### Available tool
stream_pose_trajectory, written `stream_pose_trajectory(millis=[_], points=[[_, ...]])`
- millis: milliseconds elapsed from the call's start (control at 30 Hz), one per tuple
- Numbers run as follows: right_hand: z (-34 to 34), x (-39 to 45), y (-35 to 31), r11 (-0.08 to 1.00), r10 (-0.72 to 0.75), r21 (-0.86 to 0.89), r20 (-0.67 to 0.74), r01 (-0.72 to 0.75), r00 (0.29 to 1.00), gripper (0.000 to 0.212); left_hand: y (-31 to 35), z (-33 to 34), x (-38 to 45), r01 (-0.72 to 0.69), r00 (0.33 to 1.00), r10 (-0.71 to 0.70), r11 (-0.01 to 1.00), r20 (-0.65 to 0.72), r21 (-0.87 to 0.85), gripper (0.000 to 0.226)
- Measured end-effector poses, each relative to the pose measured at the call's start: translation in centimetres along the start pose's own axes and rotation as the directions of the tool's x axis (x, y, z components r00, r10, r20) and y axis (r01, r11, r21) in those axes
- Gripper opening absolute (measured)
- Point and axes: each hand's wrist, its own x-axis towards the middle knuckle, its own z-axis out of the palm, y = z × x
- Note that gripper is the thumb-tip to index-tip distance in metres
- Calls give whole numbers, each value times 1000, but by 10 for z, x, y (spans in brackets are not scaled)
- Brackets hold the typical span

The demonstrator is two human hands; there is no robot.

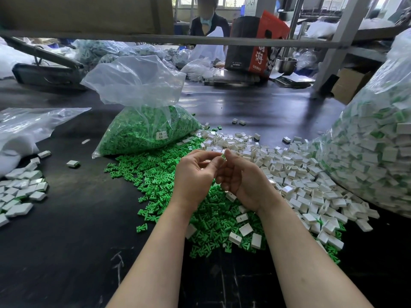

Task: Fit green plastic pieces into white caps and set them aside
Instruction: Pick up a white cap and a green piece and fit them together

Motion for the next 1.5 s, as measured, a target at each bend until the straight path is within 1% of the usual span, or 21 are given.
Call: stream_pose_trajectory(millis=[67,133,167,267,400,500,667,767,867,967,1133,1300,1500], points=[[0,0,0,1000,6,12,7,-6,1000,42,0,1,-1,47,999,-47,998,-7,-31,16],[0,0,0,1000,6,9,19,-6,1000,53,1,2,-2,79,997,-80,995,-16,-60,14],[0,0,0,1000,4,0,29,-4,1000,54,1,3,-2,88,996,-89,993,-17,-75,14],[-1,-1,1,1000,-4,-18,64,6,998,40,2,5,-4,85,996,-89,990,-23,-112,12],[-1,-1,1,998,-5,-63,63,9,998,33,2,8,-6,83,994,-92,983,-51,-161,15],[-1,-3,0,994,-25,-104,72,32,997,38,-1,9,-5,95,991,-111,975,-73,-203,20],[-1,-4,0,986,-27,-160,73,39,997,43,-1,9,-6,111,990,-132,955,-57,-274,27],[-2,-4,-1,985,-21,-170,85,35,996,43,-1,8,-6,100,992,-118,957,-53,-271,28],[-3,-6,-2,987,-9,-156,111,27,994,39,-1,8,-7,90,993,-107,962,-53,-258,24],[-3,-6,-2,987,-3,-161,129,24,992,42,-1,9,-8,88,994,-100,963,-36,-255,25],[-3,-5,0,987,-19,-153,139,40,990,40,0,9,-5,142,987,-155,955,-31,-261,16],[-4,-3,0,990,-47,-128,129,64,990,43,-3,9,-3,150,986,-163,955,-32,-258,24],[-1,0,5,989,-70,-126,63,78,996,49,-5,9,-2,152,985,-170,947,-39,-283,29]])
